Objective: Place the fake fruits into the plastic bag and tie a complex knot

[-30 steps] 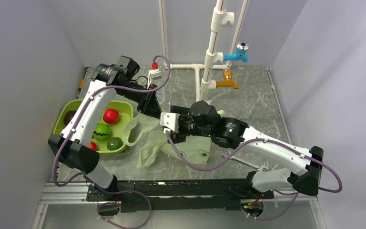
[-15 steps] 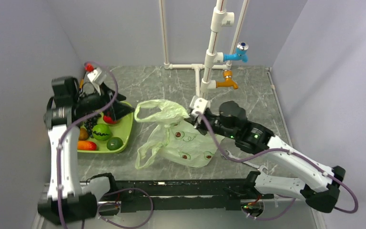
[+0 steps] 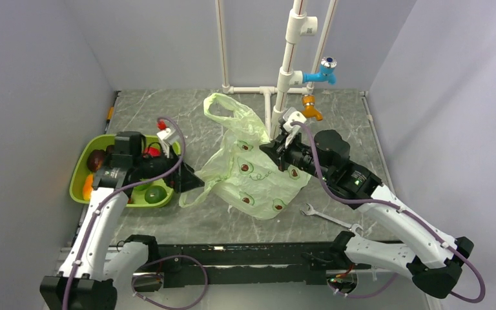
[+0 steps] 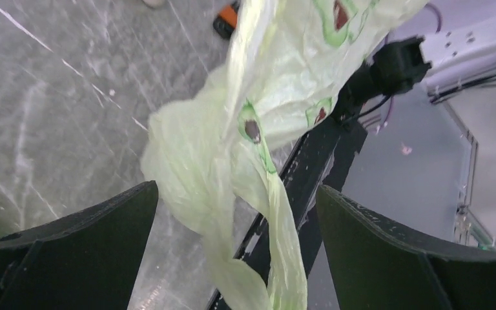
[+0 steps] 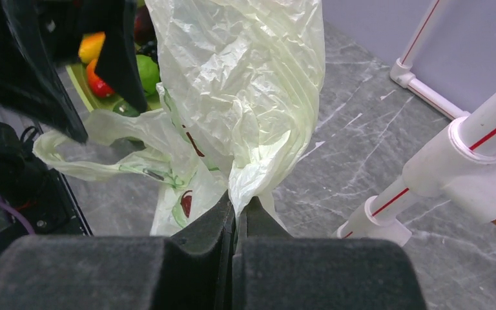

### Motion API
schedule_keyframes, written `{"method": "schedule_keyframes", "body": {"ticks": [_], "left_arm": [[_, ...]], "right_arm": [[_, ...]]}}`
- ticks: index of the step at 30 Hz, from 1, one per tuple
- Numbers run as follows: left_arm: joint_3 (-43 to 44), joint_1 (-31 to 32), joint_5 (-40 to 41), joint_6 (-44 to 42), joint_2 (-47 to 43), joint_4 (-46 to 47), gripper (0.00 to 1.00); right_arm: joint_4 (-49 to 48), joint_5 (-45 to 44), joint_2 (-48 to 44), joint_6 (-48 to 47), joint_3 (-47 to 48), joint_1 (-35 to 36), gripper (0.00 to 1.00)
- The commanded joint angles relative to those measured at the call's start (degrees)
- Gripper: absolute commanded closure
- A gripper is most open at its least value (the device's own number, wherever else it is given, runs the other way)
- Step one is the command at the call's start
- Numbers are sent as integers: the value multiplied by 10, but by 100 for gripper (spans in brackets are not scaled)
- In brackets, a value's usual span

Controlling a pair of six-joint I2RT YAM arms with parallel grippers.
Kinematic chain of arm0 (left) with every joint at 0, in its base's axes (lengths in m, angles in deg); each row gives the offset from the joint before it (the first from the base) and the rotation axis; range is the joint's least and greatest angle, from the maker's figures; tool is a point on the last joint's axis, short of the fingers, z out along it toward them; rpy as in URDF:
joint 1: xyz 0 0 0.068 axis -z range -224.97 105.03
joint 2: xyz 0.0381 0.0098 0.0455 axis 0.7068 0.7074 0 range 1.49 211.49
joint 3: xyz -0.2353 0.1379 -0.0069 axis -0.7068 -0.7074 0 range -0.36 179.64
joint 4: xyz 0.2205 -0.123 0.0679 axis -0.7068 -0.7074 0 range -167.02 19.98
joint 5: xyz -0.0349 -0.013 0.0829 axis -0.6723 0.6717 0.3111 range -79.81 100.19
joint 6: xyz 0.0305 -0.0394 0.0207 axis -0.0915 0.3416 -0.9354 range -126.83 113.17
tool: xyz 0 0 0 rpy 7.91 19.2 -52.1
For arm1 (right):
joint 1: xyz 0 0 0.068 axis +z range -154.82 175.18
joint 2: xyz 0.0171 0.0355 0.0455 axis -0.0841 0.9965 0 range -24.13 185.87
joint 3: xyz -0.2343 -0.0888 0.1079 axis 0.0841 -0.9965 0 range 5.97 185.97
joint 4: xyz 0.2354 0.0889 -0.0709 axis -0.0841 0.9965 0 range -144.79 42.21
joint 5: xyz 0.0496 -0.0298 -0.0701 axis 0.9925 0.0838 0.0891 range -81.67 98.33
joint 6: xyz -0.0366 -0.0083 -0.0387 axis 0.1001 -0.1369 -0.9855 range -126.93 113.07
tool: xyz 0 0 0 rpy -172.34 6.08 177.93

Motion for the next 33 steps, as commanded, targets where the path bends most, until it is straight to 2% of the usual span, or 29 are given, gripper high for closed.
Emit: {"method": "schedule_keyframes", "body": {"ticks": [1,2,3,4,6,7,9,10,13,15,17,20,21,22,24,25,33], "left_arm": [[-20,66,114,95,3,65,1],[-14,70,129,100,18,57,1],[0,71,134,85,38,31,7],[21,71,139,64,63,-5,17],[67,63,157,-5,112,-84,51],[86,42,158,-30,131,-114,70],[109,-50,142,-72,154,-156,93],[122,-85,135,-102,161,-175,100],[171,-115,153,-218,181,-247,100],[186,-116,161,-259,183,-265,100],[196,-114,120,-278,185,-282,100],[215,-93,22,-303,193,-331,100],[213,-84,-2,-301,192,-338,100],[209,-76,-15,-294,186,-335,100],[199,-59,-18,-267,173,-316,100],[194,-56,-22,-256,166,-301,100],[210,-17,-21,-230,130,-279,100]], "right_arm": [[-47,-7,-13,36,6,-6,100],[-44,-10,-16,33,8,-9,100],[-40,-14,-24,30,9,-13,100],[-38,-18,-32,25,7,-20,100],[-26,-23,-52,16,0,-36,100],[-13,-24,-62,15,-4,-45,100],[19,-25,-83,-13,-16,-61,100],[33,-30,-95,-17,-24,-71,100],[60,-40,-123,-38,-52,-96,100],[73,-33,-133,-54,-70,-105,100],[70,-26,-135,-61,-90,-106,100],[90,68,-106,-85,-81,-105,100],[100,102,-93,-94,-70,-106,82],[119,139,-79,-107,-49,-105,53],[148,170,-55,-118,-16,-105,6],[160,175,-47,-121,0,-105,1],[127,220,-5,-85,114,-88,0]]}}
